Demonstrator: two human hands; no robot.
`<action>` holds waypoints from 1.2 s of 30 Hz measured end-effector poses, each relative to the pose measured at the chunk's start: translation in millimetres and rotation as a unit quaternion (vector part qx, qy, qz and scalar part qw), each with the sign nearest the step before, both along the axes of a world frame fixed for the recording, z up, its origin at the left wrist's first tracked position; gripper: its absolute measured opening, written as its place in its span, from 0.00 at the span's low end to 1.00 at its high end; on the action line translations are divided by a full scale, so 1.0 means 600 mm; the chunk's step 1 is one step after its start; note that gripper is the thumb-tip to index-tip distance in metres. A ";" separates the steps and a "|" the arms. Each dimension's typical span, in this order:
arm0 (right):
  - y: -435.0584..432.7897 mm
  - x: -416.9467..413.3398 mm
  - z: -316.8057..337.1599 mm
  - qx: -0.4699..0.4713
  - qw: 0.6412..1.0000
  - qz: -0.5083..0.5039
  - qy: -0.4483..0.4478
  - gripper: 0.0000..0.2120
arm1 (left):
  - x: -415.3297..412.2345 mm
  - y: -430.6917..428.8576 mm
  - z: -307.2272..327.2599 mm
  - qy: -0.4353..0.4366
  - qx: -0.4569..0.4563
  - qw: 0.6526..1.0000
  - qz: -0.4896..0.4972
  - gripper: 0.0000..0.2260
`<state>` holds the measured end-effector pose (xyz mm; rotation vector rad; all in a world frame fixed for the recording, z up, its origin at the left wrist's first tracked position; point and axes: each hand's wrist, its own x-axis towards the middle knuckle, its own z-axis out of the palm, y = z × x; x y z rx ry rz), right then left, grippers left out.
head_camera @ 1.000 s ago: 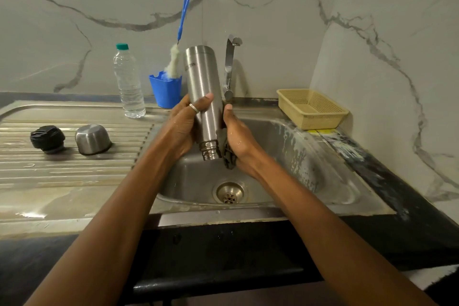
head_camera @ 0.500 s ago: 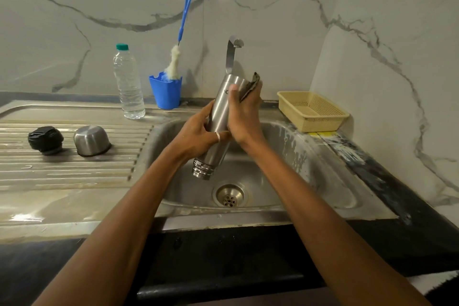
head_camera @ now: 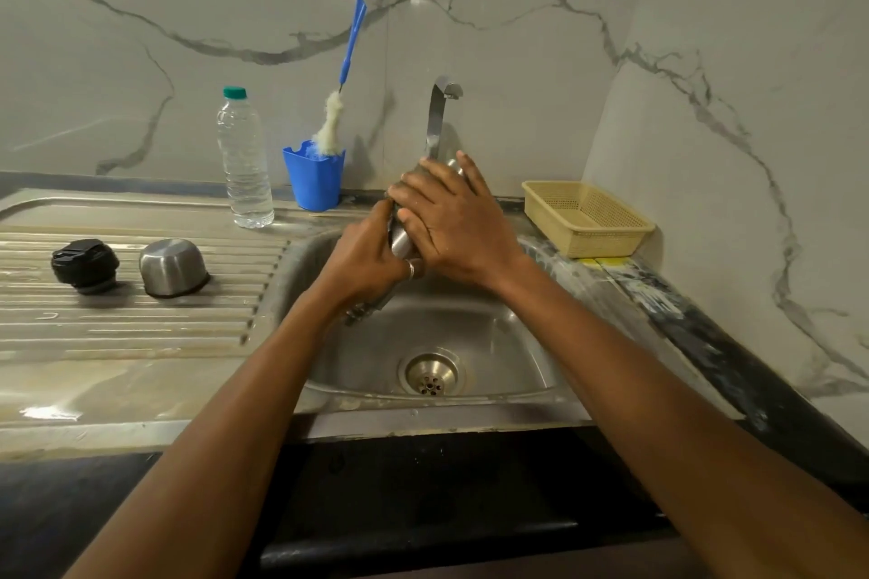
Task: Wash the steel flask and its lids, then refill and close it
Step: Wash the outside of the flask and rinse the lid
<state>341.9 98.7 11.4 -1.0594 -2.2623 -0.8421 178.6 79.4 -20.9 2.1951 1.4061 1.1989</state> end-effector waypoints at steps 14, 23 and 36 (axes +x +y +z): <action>0.005 -0.001 0.084 -0.246 0.907 -0.070 0.335 0.24 | -0.013 0.000 -0.002 0.128 0.064 0.986 0.090 0.40; -0.041 0.004 0.048 -0.167 0.915 -0.071 0.359 0.22 | -0.025 -0.004 -0.004 0.123 0.070 0.983 0.113 0.40; -0.064 0.039 -0.005 -0.530 0.509 0.031 0.677 0.34 | -0.028 -0.004 -0.011 0.311 0.201 0.920 0.127 0.40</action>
